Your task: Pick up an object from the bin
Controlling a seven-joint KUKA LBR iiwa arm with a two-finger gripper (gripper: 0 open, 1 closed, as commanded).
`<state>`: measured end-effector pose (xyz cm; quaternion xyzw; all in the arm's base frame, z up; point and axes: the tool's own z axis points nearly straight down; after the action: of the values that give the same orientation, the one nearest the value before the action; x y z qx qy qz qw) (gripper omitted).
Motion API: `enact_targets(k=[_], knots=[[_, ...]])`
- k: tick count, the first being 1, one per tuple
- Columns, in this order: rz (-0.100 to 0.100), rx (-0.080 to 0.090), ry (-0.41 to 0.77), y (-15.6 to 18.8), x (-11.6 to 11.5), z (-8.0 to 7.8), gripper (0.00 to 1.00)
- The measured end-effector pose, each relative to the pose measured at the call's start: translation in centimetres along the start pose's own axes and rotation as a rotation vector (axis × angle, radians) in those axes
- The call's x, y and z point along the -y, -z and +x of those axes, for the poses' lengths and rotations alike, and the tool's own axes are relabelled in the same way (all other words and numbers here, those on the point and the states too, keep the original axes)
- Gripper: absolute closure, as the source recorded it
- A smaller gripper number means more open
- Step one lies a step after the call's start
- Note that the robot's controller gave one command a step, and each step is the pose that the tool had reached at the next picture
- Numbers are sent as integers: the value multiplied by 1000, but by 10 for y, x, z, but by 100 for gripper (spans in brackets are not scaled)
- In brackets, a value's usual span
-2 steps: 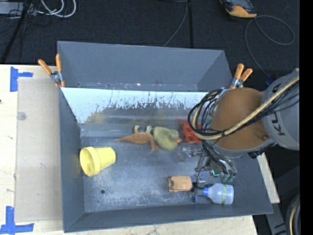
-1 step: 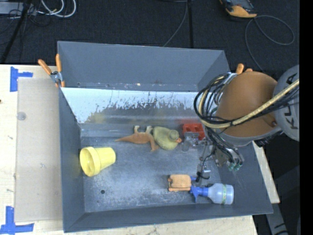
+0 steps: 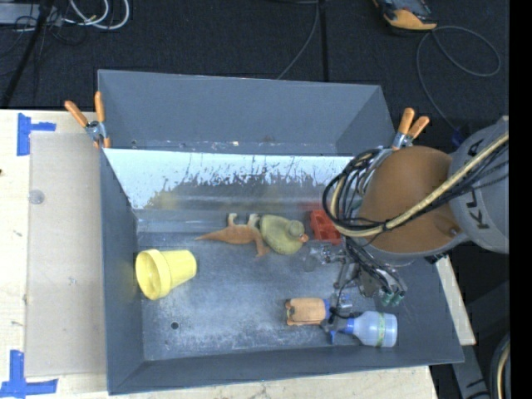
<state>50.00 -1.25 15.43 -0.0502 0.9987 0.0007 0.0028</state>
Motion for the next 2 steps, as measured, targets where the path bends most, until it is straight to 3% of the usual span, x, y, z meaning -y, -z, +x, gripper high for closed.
enact_targets(k=[1, 2], knots=[[-1, -3, -18, -62, 1, 17, 0], [-1, 1, 51, -84, -1, 15, 0]])
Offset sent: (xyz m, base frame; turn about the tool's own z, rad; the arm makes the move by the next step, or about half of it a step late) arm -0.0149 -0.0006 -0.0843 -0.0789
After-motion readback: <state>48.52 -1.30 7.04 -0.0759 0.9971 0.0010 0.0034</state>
